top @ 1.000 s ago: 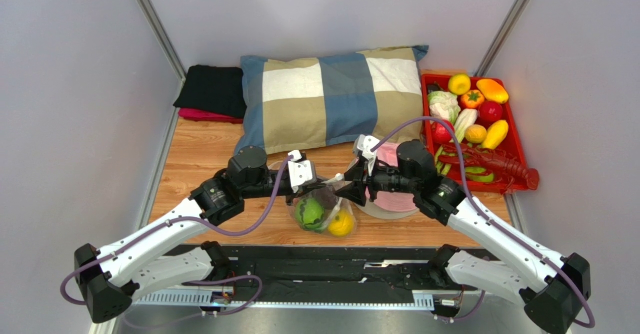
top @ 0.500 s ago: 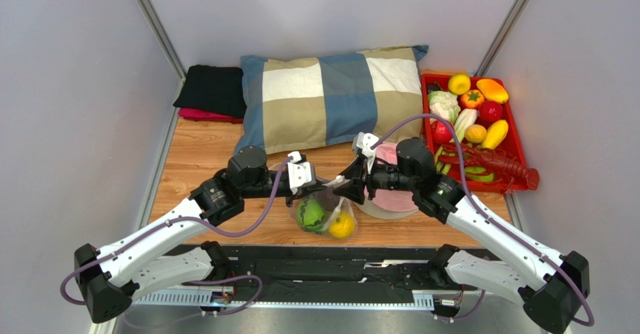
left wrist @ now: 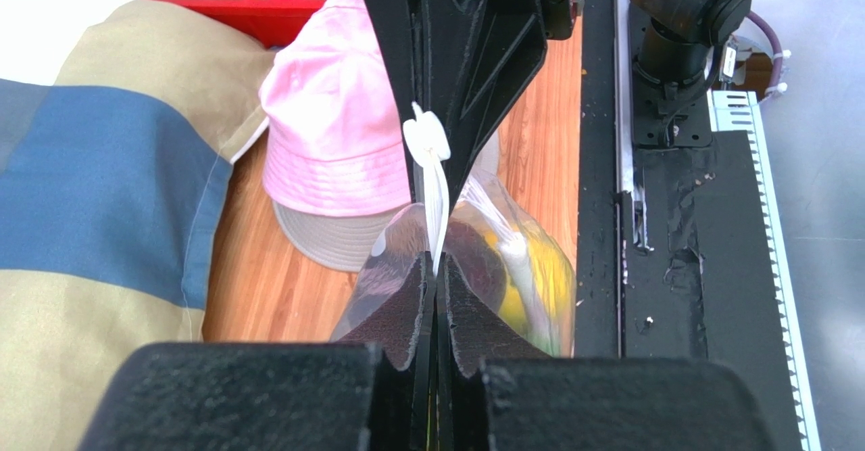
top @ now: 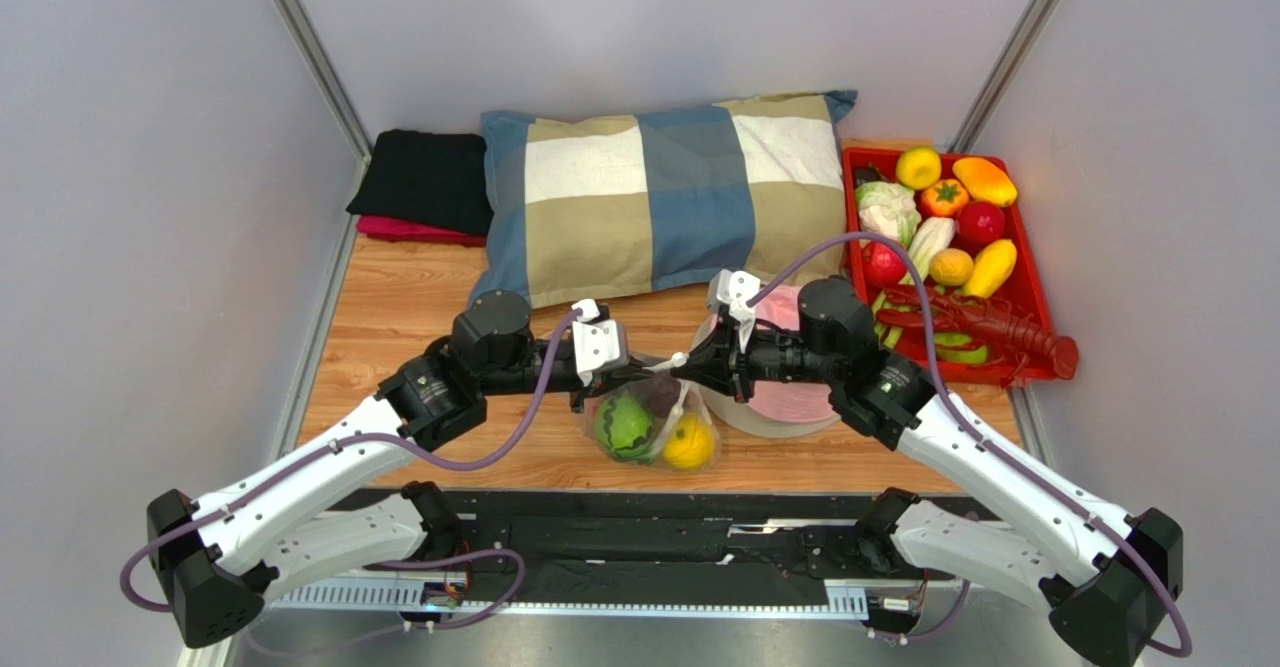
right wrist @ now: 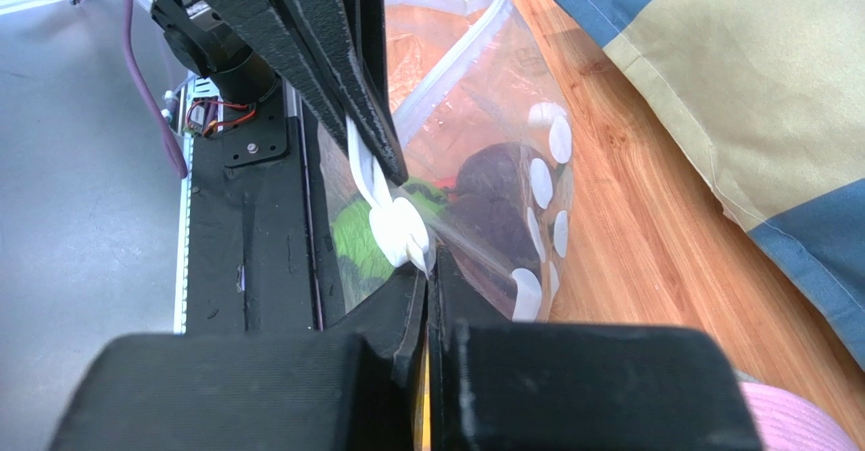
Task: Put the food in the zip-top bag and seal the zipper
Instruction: Zip the zipper food storage bag at the center of the board.
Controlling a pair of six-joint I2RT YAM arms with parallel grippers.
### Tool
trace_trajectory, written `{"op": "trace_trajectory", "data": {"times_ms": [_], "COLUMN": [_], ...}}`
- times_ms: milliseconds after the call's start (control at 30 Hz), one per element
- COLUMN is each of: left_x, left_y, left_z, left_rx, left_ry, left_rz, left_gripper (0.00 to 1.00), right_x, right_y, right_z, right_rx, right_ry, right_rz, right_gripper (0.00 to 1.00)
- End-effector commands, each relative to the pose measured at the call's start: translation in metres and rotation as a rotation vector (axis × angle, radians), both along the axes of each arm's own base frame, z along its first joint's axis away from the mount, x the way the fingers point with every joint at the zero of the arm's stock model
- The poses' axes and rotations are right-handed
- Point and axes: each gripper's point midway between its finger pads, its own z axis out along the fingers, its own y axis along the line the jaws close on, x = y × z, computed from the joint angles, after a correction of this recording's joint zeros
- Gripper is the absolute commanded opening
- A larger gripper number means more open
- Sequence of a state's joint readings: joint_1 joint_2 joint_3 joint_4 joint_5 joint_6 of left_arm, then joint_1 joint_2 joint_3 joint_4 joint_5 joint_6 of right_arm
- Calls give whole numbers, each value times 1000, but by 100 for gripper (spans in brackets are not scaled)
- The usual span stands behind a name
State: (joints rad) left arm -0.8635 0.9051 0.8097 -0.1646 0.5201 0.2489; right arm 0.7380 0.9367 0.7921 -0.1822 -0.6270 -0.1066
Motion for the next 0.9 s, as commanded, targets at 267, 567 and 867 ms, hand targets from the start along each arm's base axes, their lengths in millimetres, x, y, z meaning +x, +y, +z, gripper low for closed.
{"op": "trace_trajectory", "data": {"times_ms": [267, 567, 867], "left_x": [12, 5, 8], "left_y": [-13, -35, -41], "left_z": [59, 58, 48], "left_rx": [-73, -43, -7], "left_ry": [-53, -16, 14], "left_rz": [3, -110, -115], "left_gripper": [50, 51, 45], "right_x": [3, 9, 9], "right_y": [-2, -4, -6], "right_z": [25, 25, 25], "right_rx": [51, 52, 63], "right_ry": [-119, -117, -128], "right_rz": [-2, -45, -57], "right_gripper": [0, 0, 0]}}
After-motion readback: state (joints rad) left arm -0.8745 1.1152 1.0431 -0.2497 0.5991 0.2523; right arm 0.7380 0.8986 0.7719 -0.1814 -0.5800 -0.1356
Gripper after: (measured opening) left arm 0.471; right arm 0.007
